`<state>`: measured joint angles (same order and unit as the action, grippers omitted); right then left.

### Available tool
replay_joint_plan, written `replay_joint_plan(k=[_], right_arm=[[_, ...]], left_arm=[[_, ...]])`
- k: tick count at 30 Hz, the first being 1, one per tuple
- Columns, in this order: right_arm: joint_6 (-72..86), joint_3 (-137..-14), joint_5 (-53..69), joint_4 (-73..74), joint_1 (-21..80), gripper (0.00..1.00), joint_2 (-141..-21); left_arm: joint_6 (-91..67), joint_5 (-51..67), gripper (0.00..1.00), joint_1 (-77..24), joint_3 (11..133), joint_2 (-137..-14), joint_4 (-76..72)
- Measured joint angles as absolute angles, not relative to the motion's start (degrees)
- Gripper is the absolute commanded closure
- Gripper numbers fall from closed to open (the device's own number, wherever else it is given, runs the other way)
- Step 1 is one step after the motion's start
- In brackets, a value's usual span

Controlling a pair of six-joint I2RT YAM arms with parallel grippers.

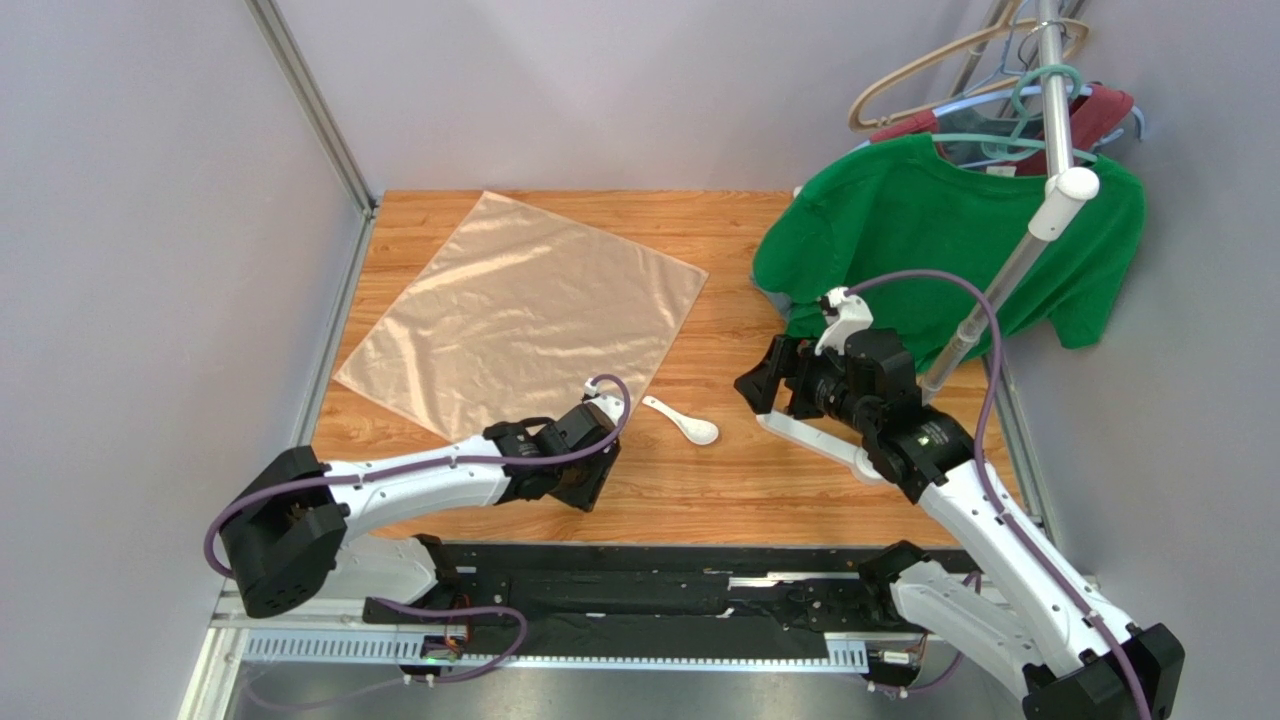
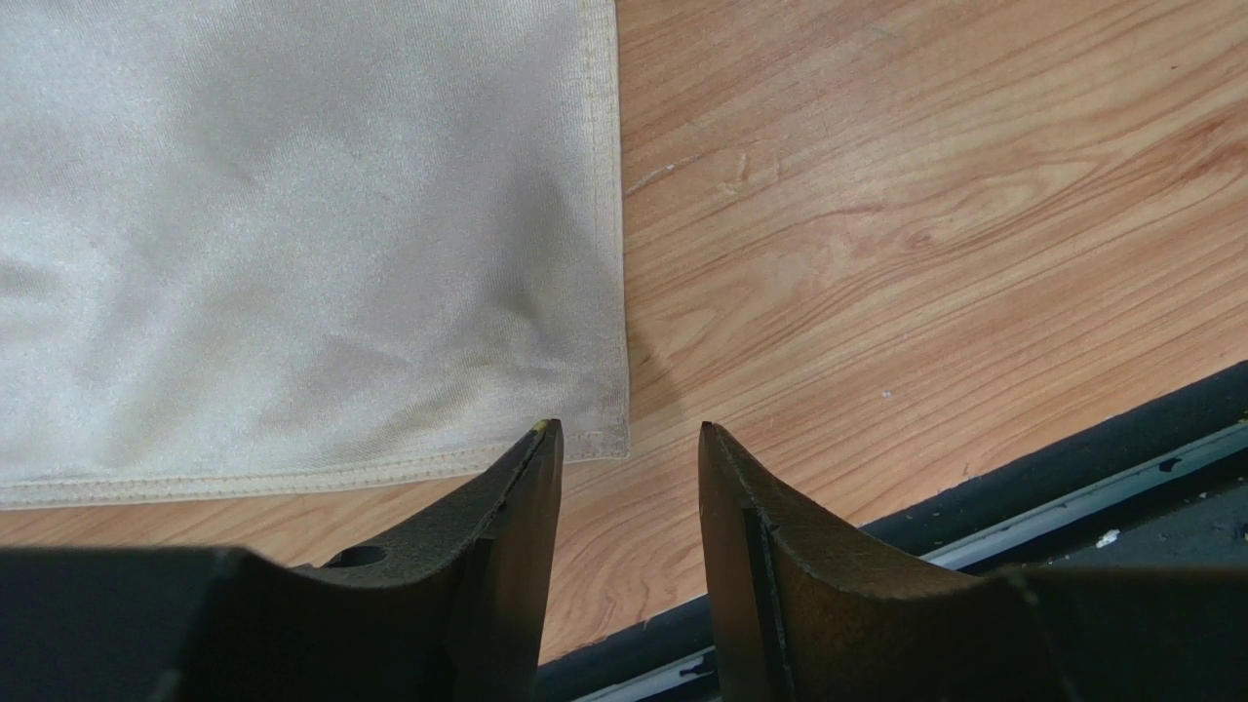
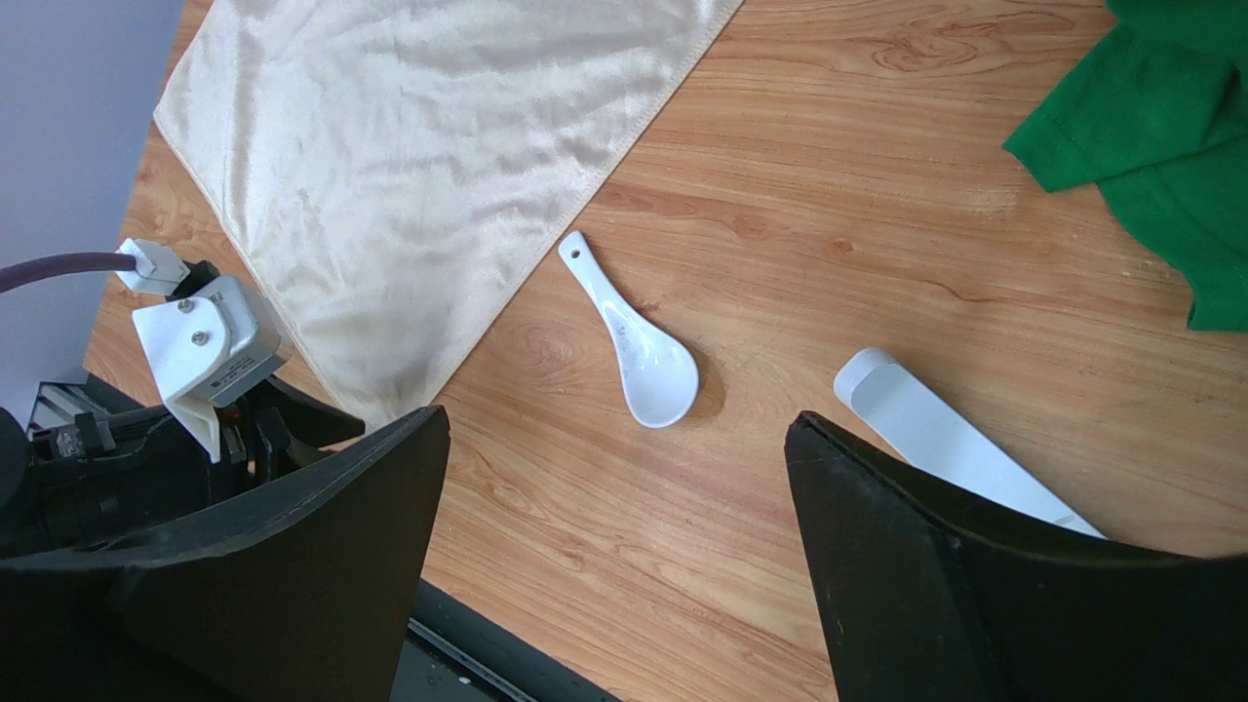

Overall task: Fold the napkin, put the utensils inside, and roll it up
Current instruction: Fold the napkin

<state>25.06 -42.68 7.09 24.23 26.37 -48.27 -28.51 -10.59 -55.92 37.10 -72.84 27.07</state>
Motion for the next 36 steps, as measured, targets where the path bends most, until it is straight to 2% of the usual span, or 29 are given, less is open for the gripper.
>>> replay_joint_plan(k=[2,5,12,21,26,28,33,36], right_arm=[[25.1,-42.7,7.0,24.5,26.3,0.11,-48.1],[25.1,-42.7,6.9,25.0,26.3,0.11,-47.9],[25.1,-42.7,6.6,26.0,26.2,0.11,-47.5],[25.0,-42.7,6.3,26.2,26.2,0.11,-47.3],[25.0,-42.7,6.0,26.3,26.2,0.11,-47.0],[25.0,-42.7,6.0,26.3,26.2,0.11,-47.0],[25.0,-42.7,5.7,26.4,26.2,0.11,-47.0],[25.0,-42.7,5.5,26.4,26.2,0.11,-47.0]], left_arm=[[-28.8,-10.6,0.52,-56.0,37.1,-73.3,26.8],[-29.3,-10.6,0.58,-56.0,36.8,-74.0,25.5],[-30.3,-10.9,0.59,-56.1,36.2,-76.1,24.6],[-32.5,-11.8,0.68,-56.2,36.2,-76.7,24.1],[-33.6,-12.0,0.78,-56.2,36.0,-76.8,23.4],[-33.8,-11.9,0.87,-56.2,35.9,-76.8,22.9],[-34.0,-11.8,1.00,-56.8,35.7,-76.8,21.8],[-33.8,-11.6,1.00,-57.5,35.6,-76.8,21.1]])
